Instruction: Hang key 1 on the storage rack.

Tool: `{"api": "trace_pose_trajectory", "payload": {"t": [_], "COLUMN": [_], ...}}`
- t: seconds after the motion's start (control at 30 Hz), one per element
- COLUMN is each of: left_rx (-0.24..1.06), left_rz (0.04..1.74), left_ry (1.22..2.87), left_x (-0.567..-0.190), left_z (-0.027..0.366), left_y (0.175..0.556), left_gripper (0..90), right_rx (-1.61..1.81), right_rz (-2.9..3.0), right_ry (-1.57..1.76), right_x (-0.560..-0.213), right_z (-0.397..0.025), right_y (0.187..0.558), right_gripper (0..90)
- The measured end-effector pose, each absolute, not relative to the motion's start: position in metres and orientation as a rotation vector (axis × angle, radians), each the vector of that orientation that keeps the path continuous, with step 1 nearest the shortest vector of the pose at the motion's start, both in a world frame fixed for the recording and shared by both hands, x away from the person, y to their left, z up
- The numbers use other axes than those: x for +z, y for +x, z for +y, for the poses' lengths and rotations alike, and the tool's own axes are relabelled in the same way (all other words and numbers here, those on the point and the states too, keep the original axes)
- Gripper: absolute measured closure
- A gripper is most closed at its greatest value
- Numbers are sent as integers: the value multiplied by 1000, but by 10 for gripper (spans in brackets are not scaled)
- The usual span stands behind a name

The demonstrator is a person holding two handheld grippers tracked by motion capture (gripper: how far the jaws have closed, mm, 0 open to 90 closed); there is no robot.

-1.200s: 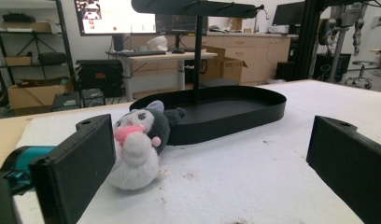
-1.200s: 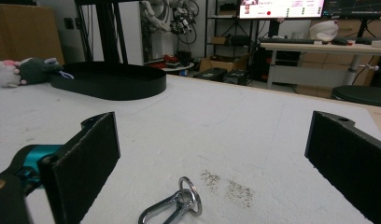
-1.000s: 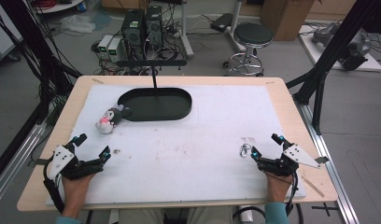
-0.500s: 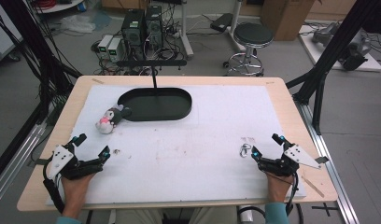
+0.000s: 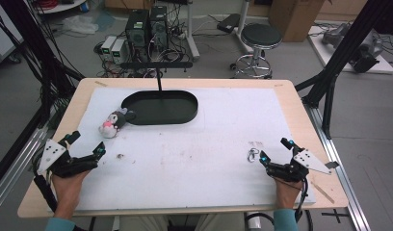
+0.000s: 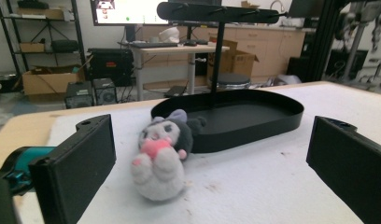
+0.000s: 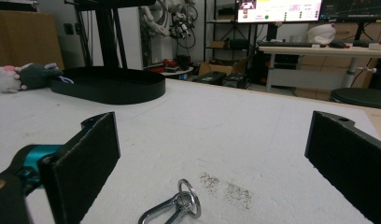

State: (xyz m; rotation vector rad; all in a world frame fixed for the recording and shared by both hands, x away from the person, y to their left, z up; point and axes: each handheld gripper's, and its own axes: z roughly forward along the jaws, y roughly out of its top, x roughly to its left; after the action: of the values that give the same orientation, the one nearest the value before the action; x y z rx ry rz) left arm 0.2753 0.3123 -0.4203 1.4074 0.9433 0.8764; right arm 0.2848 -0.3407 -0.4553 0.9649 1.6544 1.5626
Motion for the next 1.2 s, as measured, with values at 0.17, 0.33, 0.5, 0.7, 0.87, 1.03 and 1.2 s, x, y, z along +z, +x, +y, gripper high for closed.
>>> {"api": "trace_pose_trajectory", "payload": {"t": [0.17, 0.33, 0.5, 0.7, 0.87, 1.03, 1.2], "left_rx": [883, 892, 859, 820, 791, 760, 700], "left_rz": [960, 971, 1011, 1073, 1116, 1146, 1183], "left_ry": [1482, 1575, 1655, 1719, 1775, 1840, 1885], "left_x": [-401, -383, -371, -364, -361, -362, -365], "left_z": [314, 313, 314, 318, 319, 319, 315], "left_y": [286, 299, 314, 333, 348, 362, 374], "left_gripper": [18, 17, 18, 18, 17, 18, 17], "right_rx": [1562, 1564, 1565, 1565, 1566, 1565, 1567], "right_rz": [1654, 1654, 1653, 1653, 1653, 1654, 1653], "right_ry": [964, 964, 965, 966, 965, 964, 963], "right_x": [-455, -455, -455, -455, -455, -455, -455], "right_z": [-341, -341, -341, -341, -341, -341, -341], "right_y": [285, 285, 285, 285, 285, 285, 285], "right_gripper": [23, 23, 23, 24, 24, 23, 23]}}
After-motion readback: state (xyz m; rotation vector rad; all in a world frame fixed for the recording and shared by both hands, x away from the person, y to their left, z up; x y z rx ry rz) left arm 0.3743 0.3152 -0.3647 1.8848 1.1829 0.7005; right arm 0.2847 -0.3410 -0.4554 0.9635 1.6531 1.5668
